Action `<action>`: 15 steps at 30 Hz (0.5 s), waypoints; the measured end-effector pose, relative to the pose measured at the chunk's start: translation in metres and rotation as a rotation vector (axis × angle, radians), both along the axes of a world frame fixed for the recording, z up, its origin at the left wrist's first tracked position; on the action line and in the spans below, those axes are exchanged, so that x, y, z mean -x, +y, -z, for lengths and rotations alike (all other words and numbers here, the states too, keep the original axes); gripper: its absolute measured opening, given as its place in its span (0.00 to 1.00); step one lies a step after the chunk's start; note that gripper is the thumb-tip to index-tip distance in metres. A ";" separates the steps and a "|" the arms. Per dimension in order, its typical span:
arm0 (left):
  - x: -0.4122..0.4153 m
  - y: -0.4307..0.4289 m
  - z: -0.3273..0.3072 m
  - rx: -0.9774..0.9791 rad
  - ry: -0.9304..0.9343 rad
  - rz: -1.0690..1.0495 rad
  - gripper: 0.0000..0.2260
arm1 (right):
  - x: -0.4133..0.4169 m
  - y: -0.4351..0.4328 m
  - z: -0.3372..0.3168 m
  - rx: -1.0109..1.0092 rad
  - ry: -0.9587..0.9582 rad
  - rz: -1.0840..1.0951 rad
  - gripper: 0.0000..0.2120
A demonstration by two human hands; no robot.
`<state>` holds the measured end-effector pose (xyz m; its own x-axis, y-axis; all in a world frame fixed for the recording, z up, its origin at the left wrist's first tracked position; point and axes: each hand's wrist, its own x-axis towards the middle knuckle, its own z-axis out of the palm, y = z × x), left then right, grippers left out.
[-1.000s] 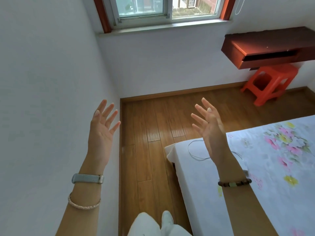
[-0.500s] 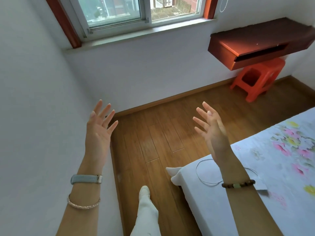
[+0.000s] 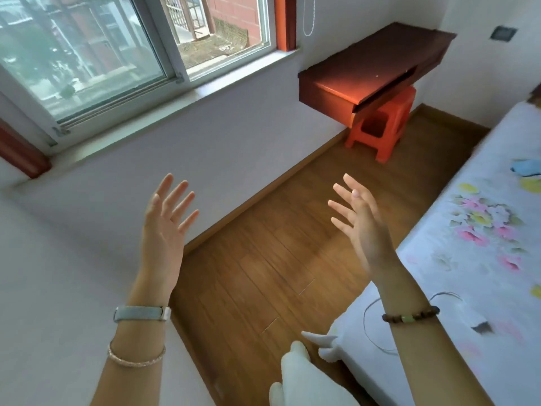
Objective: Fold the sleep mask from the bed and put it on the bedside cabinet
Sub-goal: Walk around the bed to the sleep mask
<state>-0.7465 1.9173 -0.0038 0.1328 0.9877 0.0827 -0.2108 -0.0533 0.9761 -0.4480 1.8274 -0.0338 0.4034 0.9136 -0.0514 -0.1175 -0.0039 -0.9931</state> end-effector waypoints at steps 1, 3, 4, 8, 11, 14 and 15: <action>-0.006 0.015 0.003 0.008 0.007 0.027 0.24 | -0.005 0.008 0.002 0.001 0.003 0.027 0.22; -0.020 0.043 0.011 0.030 0.024 0.075 0.24 | -0.015 0.024 0.007 0.008 0.003 0.071 0.21; -0.028 0.057 0.015 0.041 0.029 0.099 0.24 | -0.021 0.032 0.009 0.012 0.000 0.095 0.20; -0.066 0.118 0.025 0.063 0.030 0.190 0.25 | -0.048 0.068 0.014 0.003 0.002 0.192 0.21; -0.104 0.166 0.022 0.055 0.023 0.261 0.25 | -0.070 0.096 0.011 -0.017 0.039 0.268 0.21; -0.151 0.206 0.013 0.042 0.025 0.337 0.23 | -0.096 0.120 0.005 -0.018 0.067 0.339 0.19; -0.168 0.218 0.010 0.037 0.024 0.359 0.23 | -0.106 0.126 0.004 -0.019 0.074 0.364 0.19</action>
<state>-0.5789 2.1352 -0.0141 0.4732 0.8800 0.0400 -0.1867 0.0558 0.9808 -0.3417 1.9537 -0.0374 0.6983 0.7117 -0.0773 -0.1793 0.0694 -0.9813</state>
